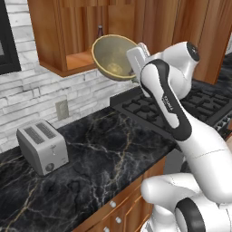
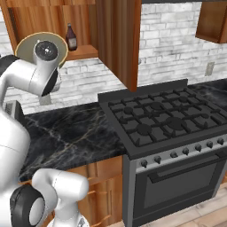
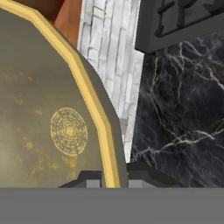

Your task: Pick the mug and place it in the sink. Pick the bowl and place it in the open cabinet and then close the cabinet.

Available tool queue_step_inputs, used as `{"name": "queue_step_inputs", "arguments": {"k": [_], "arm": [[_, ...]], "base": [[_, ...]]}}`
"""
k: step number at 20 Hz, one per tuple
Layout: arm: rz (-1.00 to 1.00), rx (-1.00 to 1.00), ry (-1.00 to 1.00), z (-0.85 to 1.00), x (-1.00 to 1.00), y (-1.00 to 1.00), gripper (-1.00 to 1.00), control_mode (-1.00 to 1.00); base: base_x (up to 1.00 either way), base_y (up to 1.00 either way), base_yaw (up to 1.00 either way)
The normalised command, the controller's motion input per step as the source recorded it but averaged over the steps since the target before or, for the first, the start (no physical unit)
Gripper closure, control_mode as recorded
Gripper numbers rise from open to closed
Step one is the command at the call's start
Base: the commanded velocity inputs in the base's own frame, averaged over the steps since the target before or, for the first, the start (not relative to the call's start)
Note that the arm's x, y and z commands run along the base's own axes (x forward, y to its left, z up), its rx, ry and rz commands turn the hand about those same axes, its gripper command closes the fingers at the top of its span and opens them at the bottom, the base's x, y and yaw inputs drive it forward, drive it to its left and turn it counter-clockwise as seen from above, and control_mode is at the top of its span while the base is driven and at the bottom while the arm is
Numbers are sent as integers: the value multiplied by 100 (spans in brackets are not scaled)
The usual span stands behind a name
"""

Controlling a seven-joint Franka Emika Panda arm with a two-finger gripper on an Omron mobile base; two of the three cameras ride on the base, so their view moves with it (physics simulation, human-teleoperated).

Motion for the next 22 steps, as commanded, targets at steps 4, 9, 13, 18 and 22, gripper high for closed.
{"name": "queue_step_inputs", "arguments": {"k": [4,9,13,18,22], "arm": [[0,0,6,14,44,5,100,-100],[0,0,5,19,41,15,100,-100],[0,0,3,14,34,20,100,-100],[0,0,0,2,33,19,100,-100],[0,0,0,0,39,24,100,-100]], "base": [[0,0,0],[0,0,0],[0,0,0],[0,0,0],[0,0,0]]}}
